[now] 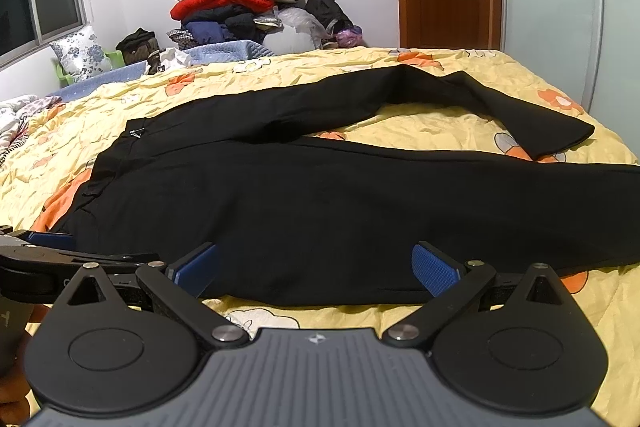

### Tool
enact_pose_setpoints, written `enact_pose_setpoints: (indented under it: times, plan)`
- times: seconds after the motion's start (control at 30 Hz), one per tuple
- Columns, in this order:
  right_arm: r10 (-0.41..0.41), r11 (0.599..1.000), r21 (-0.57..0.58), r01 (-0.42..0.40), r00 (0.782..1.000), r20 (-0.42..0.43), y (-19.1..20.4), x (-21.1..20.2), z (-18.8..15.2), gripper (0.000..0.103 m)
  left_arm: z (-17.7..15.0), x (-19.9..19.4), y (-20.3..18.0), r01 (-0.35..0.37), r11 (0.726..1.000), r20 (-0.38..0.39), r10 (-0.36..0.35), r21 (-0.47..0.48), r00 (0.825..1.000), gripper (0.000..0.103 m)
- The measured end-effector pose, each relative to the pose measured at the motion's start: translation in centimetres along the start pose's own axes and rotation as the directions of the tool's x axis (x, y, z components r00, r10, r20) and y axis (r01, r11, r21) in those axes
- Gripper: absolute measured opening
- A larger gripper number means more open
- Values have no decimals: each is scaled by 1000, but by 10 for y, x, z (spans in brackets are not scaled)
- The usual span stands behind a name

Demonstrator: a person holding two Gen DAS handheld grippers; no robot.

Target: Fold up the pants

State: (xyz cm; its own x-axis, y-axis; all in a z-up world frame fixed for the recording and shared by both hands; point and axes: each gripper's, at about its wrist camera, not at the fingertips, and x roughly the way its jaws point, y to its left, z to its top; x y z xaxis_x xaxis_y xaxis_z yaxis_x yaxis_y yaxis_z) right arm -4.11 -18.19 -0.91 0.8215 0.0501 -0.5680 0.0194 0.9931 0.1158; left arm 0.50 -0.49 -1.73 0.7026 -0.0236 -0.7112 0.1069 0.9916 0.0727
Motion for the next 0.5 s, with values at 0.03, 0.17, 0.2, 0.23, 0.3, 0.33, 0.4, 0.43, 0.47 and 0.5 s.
enact_pose_setpoints:
  times: [0.03,0.17,0.2,0.23,0.3,0.33,0.4,0.43,0.47,0.5]
  plan:
    - [-1,1000,-2,1,1000,0,0,0,0,103,0,0,0,0,1000,-2,0,0,1000,100]
    - [1,1000,2,-1,1000,-2,0,0,-1,103,-1,1,1,7,1000,-14,-7,-3,1000,100]
    - [1,1000,3,-1,1000,-3,1,0,-1,103,-1,1,1,7,1000,-14,-7,-2,1000,100]
    - [2,1000,3,-2,1000,-5,1,0,-1,103,-1,1,1,6,1000,-13,-6,-2,1000,100]
    - [3,1000,2,-3,1000,-7,1,0,-1,103,-1,2,1,6,1000,-13,-6,-1,1000,100]
    - [2,1000,2,-2,1000,-9,1,0,0,103,-1,3,1,5,1000,-13,-5,-1,1000,100]
    - [3,1000,2,-3,1000,-9,1,1,0,103,-1,3,2,6,1000,-14,-6,-3,1000,100]
    - [4,1000,0,-4,1000,-8,1,0,0,103,-1,3,2,6,1000,-15,-6,-4,1000,100]
    - [3,1000,-1,-3,1000,-7,1,0,0,103,-1,3,2,6,1000,-16,-6,-4,1000,100]
    - [4,1000,-2,-4,1000,-4,1,0,0,103,-1,4,2,6,1000,-17,-6,-4,1000,100]
